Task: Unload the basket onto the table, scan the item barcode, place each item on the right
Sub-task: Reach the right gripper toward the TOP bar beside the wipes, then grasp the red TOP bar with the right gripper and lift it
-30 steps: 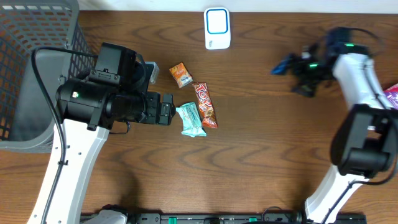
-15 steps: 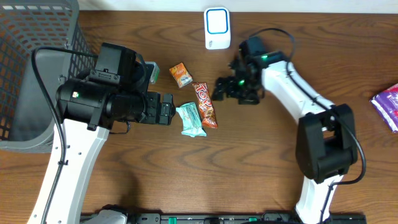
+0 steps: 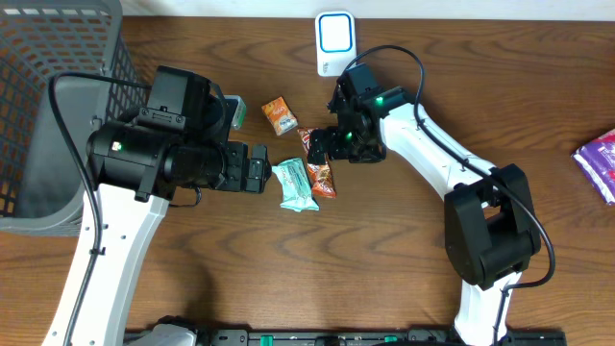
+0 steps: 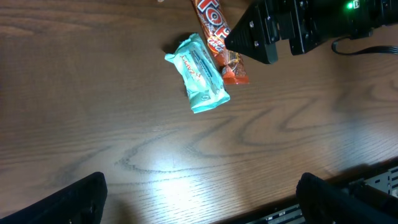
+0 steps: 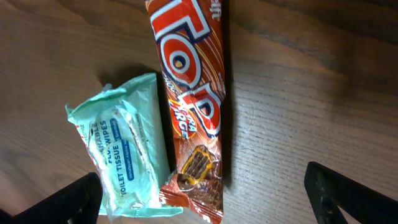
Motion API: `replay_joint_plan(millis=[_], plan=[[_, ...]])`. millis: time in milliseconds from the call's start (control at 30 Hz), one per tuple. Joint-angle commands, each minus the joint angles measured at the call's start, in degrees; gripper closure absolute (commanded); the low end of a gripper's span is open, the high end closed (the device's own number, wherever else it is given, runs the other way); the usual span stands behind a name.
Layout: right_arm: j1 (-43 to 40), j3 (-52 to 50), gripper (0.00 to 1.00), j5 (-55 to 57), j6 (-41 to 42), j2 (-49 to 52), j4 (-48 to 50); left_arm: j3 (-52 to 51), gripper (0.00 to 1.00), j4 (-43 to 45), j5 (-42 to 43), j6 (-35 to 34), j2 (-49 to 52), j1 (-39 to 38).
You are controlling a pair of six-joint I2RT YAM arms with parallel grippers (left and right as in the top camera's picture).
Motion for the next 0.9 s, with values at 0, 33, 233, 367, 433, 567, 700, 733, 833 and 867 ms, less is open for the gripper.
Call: replay_joint_plan(millis=[0, 33, 233, 367, 433, 567, 700, 733, 833, 867], plan=[[0.35, -0.44, 0.01, 0.39, -0.2, 0.37, 0.26, -0.24, 0.02, -0.24, -0.17, 0.79, 0.22, -0.11], [0.37, -0.44, 0.01, 0.37, -0.2, 0.48, 0.28, -0.24, 0.02, -0.24, -0.17, 0.79, 0.22, -0.11], [0.79, -0.92, 0.01, 0.37, -0.2, 0.57, 0.7, -0.24, 0.02, -0.24, -0.17, 0.79, 0.22, -0.11], [0.83, -1.14, 0.01, 0.37, -0.2, 0.57, 1.29, -0.24, 0.02, -0.26, -0.17, 0.79, 0.22, -0.11], [0.85, -1.46, 0.01, 1.25, -0.15, 0.57, 1.55, -0.24, 0.02, -0.24, -0.17, 0.79, 0.22, -0.11], [0.83, -3.48, 0.01, 7.74, 4.79, 0.57, 1.66, -0.24, 0.02, -0.24, -0.17, 0.79, 0.22, -0.11], [0.0, -5.05, 0.01, 8.68, 6.67, 0.57, 1.81, -0.24, 0.02, -0.24, -0.17, 0.79, 0.22, -0.11], [-0.24, -5.07, 0.01, 8.68, 6.64, 0.57, 1.62, -0.24, 0.02, -0.26, -0.17, 0.79, 0.22, -0.11], [-1.25, -5.09, 0.01, 7.13, 6.67, 0.57, 1.64, -0.24, 0.02, -0.24, -0.17, 0.79, 0.22, -0.11], [-1.81, -5.11, 0.01, 5.07, 6.64, 0.57, 2.08, -0.24, 0.02, -0.26, -0.17, 0.79, 0.22, -0.11]])
